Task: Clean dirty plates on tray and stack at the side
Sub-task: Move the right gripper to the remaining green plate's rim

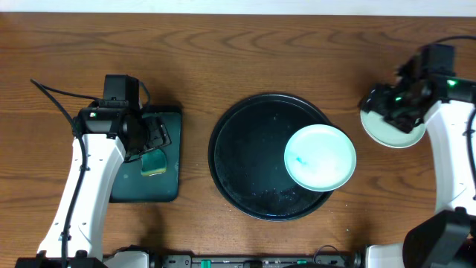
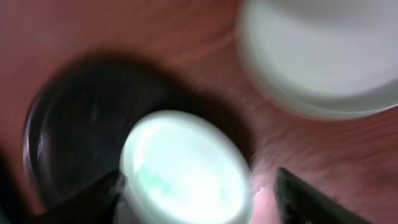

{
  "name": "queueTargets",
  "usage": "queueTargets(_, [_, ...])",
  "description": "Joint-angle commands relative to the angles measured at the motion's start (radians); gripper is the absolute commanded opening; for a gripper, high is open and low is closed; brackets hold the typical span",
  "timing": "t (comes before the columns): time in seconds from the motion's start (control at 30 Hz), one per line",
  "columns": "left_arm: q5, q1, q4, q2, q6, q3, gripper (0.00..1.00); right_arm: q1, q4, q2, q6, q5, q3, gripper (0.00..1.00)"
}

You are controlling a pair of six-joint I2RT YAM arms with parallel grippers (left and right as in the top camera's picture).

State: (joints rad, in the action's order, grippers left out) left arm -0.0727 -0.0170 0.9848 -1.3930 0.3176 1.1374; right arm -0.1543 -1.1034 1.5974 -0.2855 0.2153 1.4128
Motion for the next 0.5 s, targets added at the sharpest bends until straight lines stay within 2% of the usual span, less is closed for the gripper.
queueTargets(0.0, [0.001,-0.002,0.002,0.007,0.002,-0.004,0.79,0.064,-0.084,0.006,0.082,0.092,-0.003,0.74])
queueTargets(0.03, [0.001,-0.002,0.002,0.007,0.002,-0.004,0.80,0.077,-0.103,0.007,0.082,0.090,-0.005,0.99])
queueTargets(0.17, [0.001,-0.002,0.002,0.007,0.002,-0.004,0.80,0.117,-0.167,0.007,0.072,0.080,-0.024,0.99])
queueTargets(0.33, [0.001,-0.002,0.001,0.007,0.002,-0.004,0.80,0.122,-0.212,0.007,-0.153,-0.134,-0.066,0.99])
queueTargets(0.47, [0.001,-0.002,0.000,0.007,0.002,-0.004,0.80,0.123,-0.158,0.007,-0.169,-0.161,-0.111,0.99])
